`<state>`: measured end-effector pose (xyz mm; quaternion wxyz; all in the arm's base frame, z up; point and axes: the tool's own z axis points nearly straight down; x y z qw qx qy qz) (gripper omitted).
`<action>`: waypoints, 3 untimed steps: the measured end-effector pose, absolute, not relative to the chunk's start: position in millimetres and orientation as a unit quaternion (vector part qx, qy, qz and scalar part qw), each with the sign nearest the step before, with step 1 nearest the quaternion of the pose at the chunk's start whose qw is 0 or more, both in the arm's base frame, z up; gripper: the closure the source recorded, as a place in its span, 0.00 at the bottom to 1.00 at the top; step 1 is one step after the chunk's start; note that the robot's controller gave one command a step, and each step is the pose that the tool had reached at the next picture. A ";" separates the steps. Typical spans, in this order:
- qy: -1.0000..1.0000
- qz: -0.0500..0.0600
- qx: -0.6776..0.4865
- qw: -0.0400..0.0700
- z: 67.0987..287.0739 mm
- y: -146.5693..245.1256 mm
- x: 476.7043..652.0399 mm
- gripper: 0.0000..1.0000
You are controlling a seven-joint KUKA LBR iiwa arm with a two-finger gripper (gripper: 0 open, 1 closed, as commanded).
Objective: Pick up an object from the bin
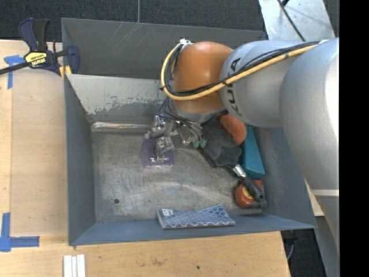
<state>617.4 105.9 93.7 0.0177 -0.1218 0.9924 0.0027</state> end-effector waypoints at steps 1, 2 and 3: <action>0.992 0.003 -0.122 0.018 93.7 106.0 617.4 1.00; 0.992 0.003 -0.122 0.018 93.7 105.9 617.4 1.00; 0.992 0.003 -0.122 0.018 93.7 105.9 617.4 1.00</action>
Offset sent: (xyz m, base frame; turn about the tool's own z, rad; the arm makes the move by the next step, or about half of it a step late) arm 0.0000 0.0000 0.0000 0.0000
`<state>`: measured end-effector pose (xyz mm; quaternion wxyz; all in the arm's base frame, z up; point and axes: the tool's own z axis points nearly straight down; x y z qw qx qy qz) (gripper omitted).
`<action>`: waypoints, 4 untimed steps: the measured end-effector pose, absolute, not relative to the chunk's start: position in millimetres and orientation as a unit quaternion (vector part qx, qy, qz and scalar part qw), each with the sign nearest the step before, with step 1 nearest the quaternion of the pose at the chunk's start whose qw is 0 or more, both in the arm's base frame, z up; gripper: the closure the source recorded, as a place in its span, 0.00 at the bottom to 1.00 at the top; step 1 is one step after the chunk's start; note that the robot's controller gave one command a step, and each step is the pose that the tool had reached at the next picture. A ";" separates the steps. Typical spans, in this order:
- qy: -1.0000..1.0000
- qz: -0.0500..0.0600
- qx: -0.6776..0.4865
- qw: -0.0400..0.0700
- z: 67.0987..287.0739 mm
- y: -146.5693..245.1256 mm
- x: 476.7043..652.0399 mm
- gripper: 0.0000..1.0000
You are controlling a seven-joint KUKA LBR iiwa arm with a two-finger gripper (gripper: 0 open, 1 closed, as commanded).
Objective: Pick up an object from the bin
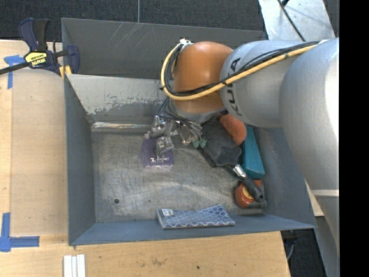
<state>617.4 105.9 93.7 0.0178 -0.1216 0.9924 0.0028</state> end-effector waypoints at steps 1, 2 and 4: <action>0.992 0.003 -0.122 0.018 93.7 105.9 617.4 1.00; 0.992 0.003 -0.122 0.018 93.7 105.9 617.5 1.00; 0.992 0.003 -0.122 0.018 93.7 105.9 617.5 1.00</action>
Offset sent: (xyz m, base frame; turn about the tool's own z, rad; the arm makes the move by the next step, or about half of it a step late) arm 0.0000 0.0000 0.0000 0.0000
